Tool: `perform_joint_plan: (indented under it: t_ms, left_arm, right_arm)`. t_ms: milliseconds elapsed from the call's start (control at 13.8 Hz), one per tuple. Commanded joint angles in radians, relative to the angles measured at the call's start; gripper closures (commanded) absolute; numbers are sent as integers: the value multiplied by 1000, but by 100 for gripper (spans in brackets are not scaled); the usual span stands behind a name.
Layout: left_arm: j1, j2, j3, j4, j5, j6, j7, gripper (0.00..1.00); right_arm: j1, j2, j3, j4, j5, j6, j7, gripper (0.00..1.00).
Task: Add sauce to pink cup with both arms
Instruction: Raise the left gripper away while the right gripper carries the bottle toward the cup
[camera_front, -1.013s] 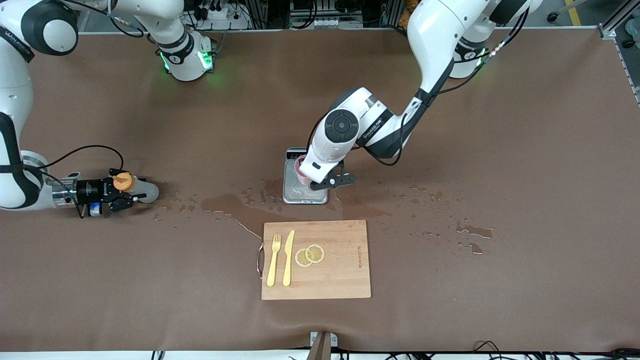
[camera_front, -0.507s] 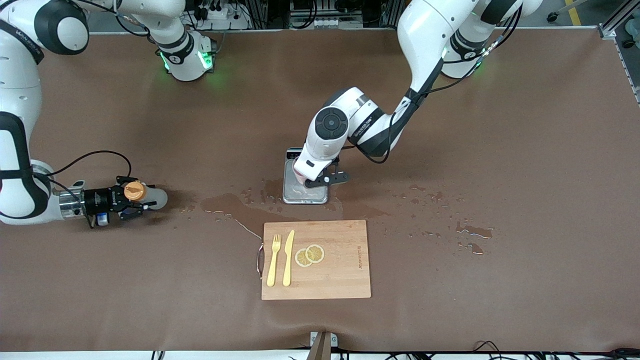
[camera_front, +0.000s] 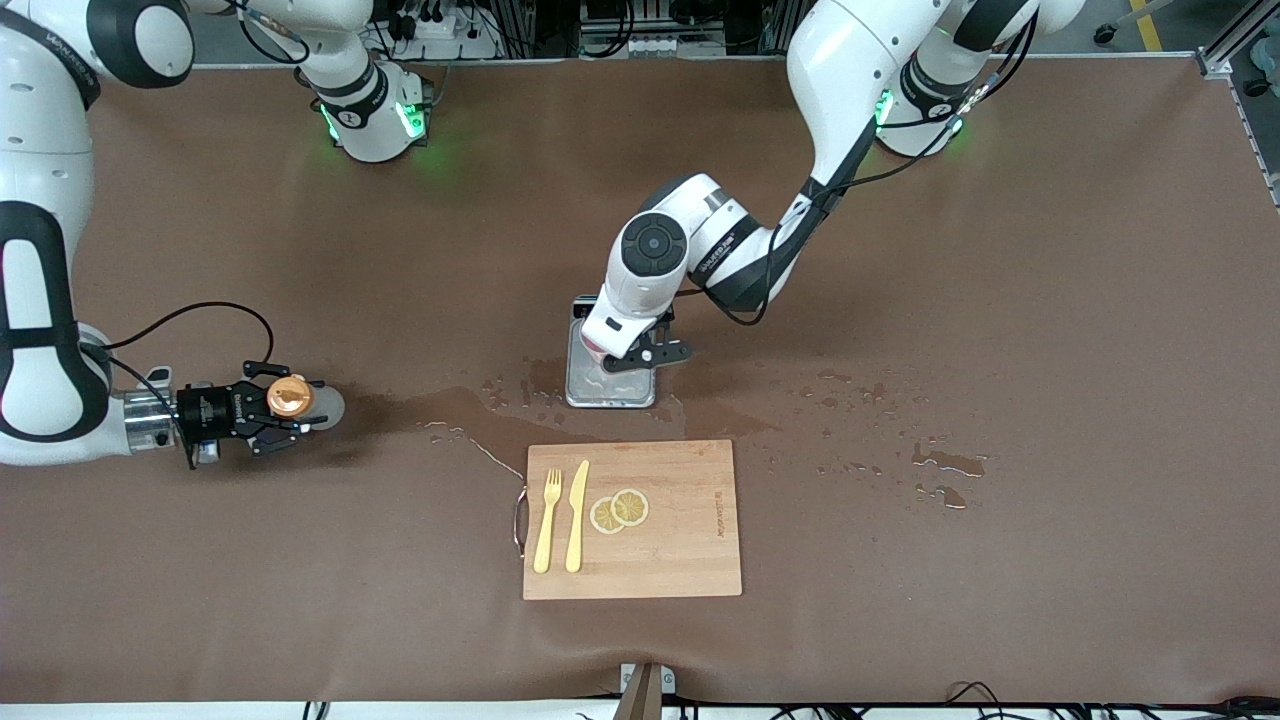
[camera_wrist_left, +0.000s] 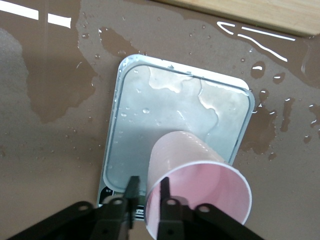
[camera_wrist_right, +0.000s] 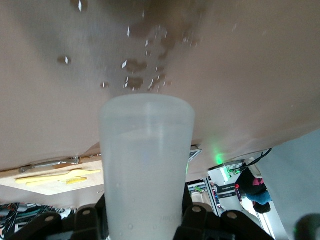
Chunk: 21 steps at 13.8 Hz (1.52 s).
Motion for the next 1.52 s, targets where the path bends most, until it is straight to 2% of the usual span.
perform_joint_plan:
  t_ms: [0,289,434,651,1158,1447]
  left_arm:
    - [-17,1,20,23,39,-1,-30,0]
    - [-4,-41,20,23,37,-3,-28,0]
    - [-3,-73,19,23,39,-9,-27,0]
    - [25,-114,20,20,40,-46,-13,0]
    - [271,-236,16,0,44,-260,352,0]
    - [406,-332,3,-72,42,-277,493,0]
  right_arm:
    - [52,-64,-14,-26,-10,33,81,47]
    - [141,-156,-12,-83,-77,134,208,47]
    - [191,-181,-14,-92,-104,149,262,47]
    - [257,-224,-14,-89,-188,156,383,48]
    - [404,-287,-13,-83,-311,165,659,49]
    - [500,-301,-9,-79,-438,162,840,49]
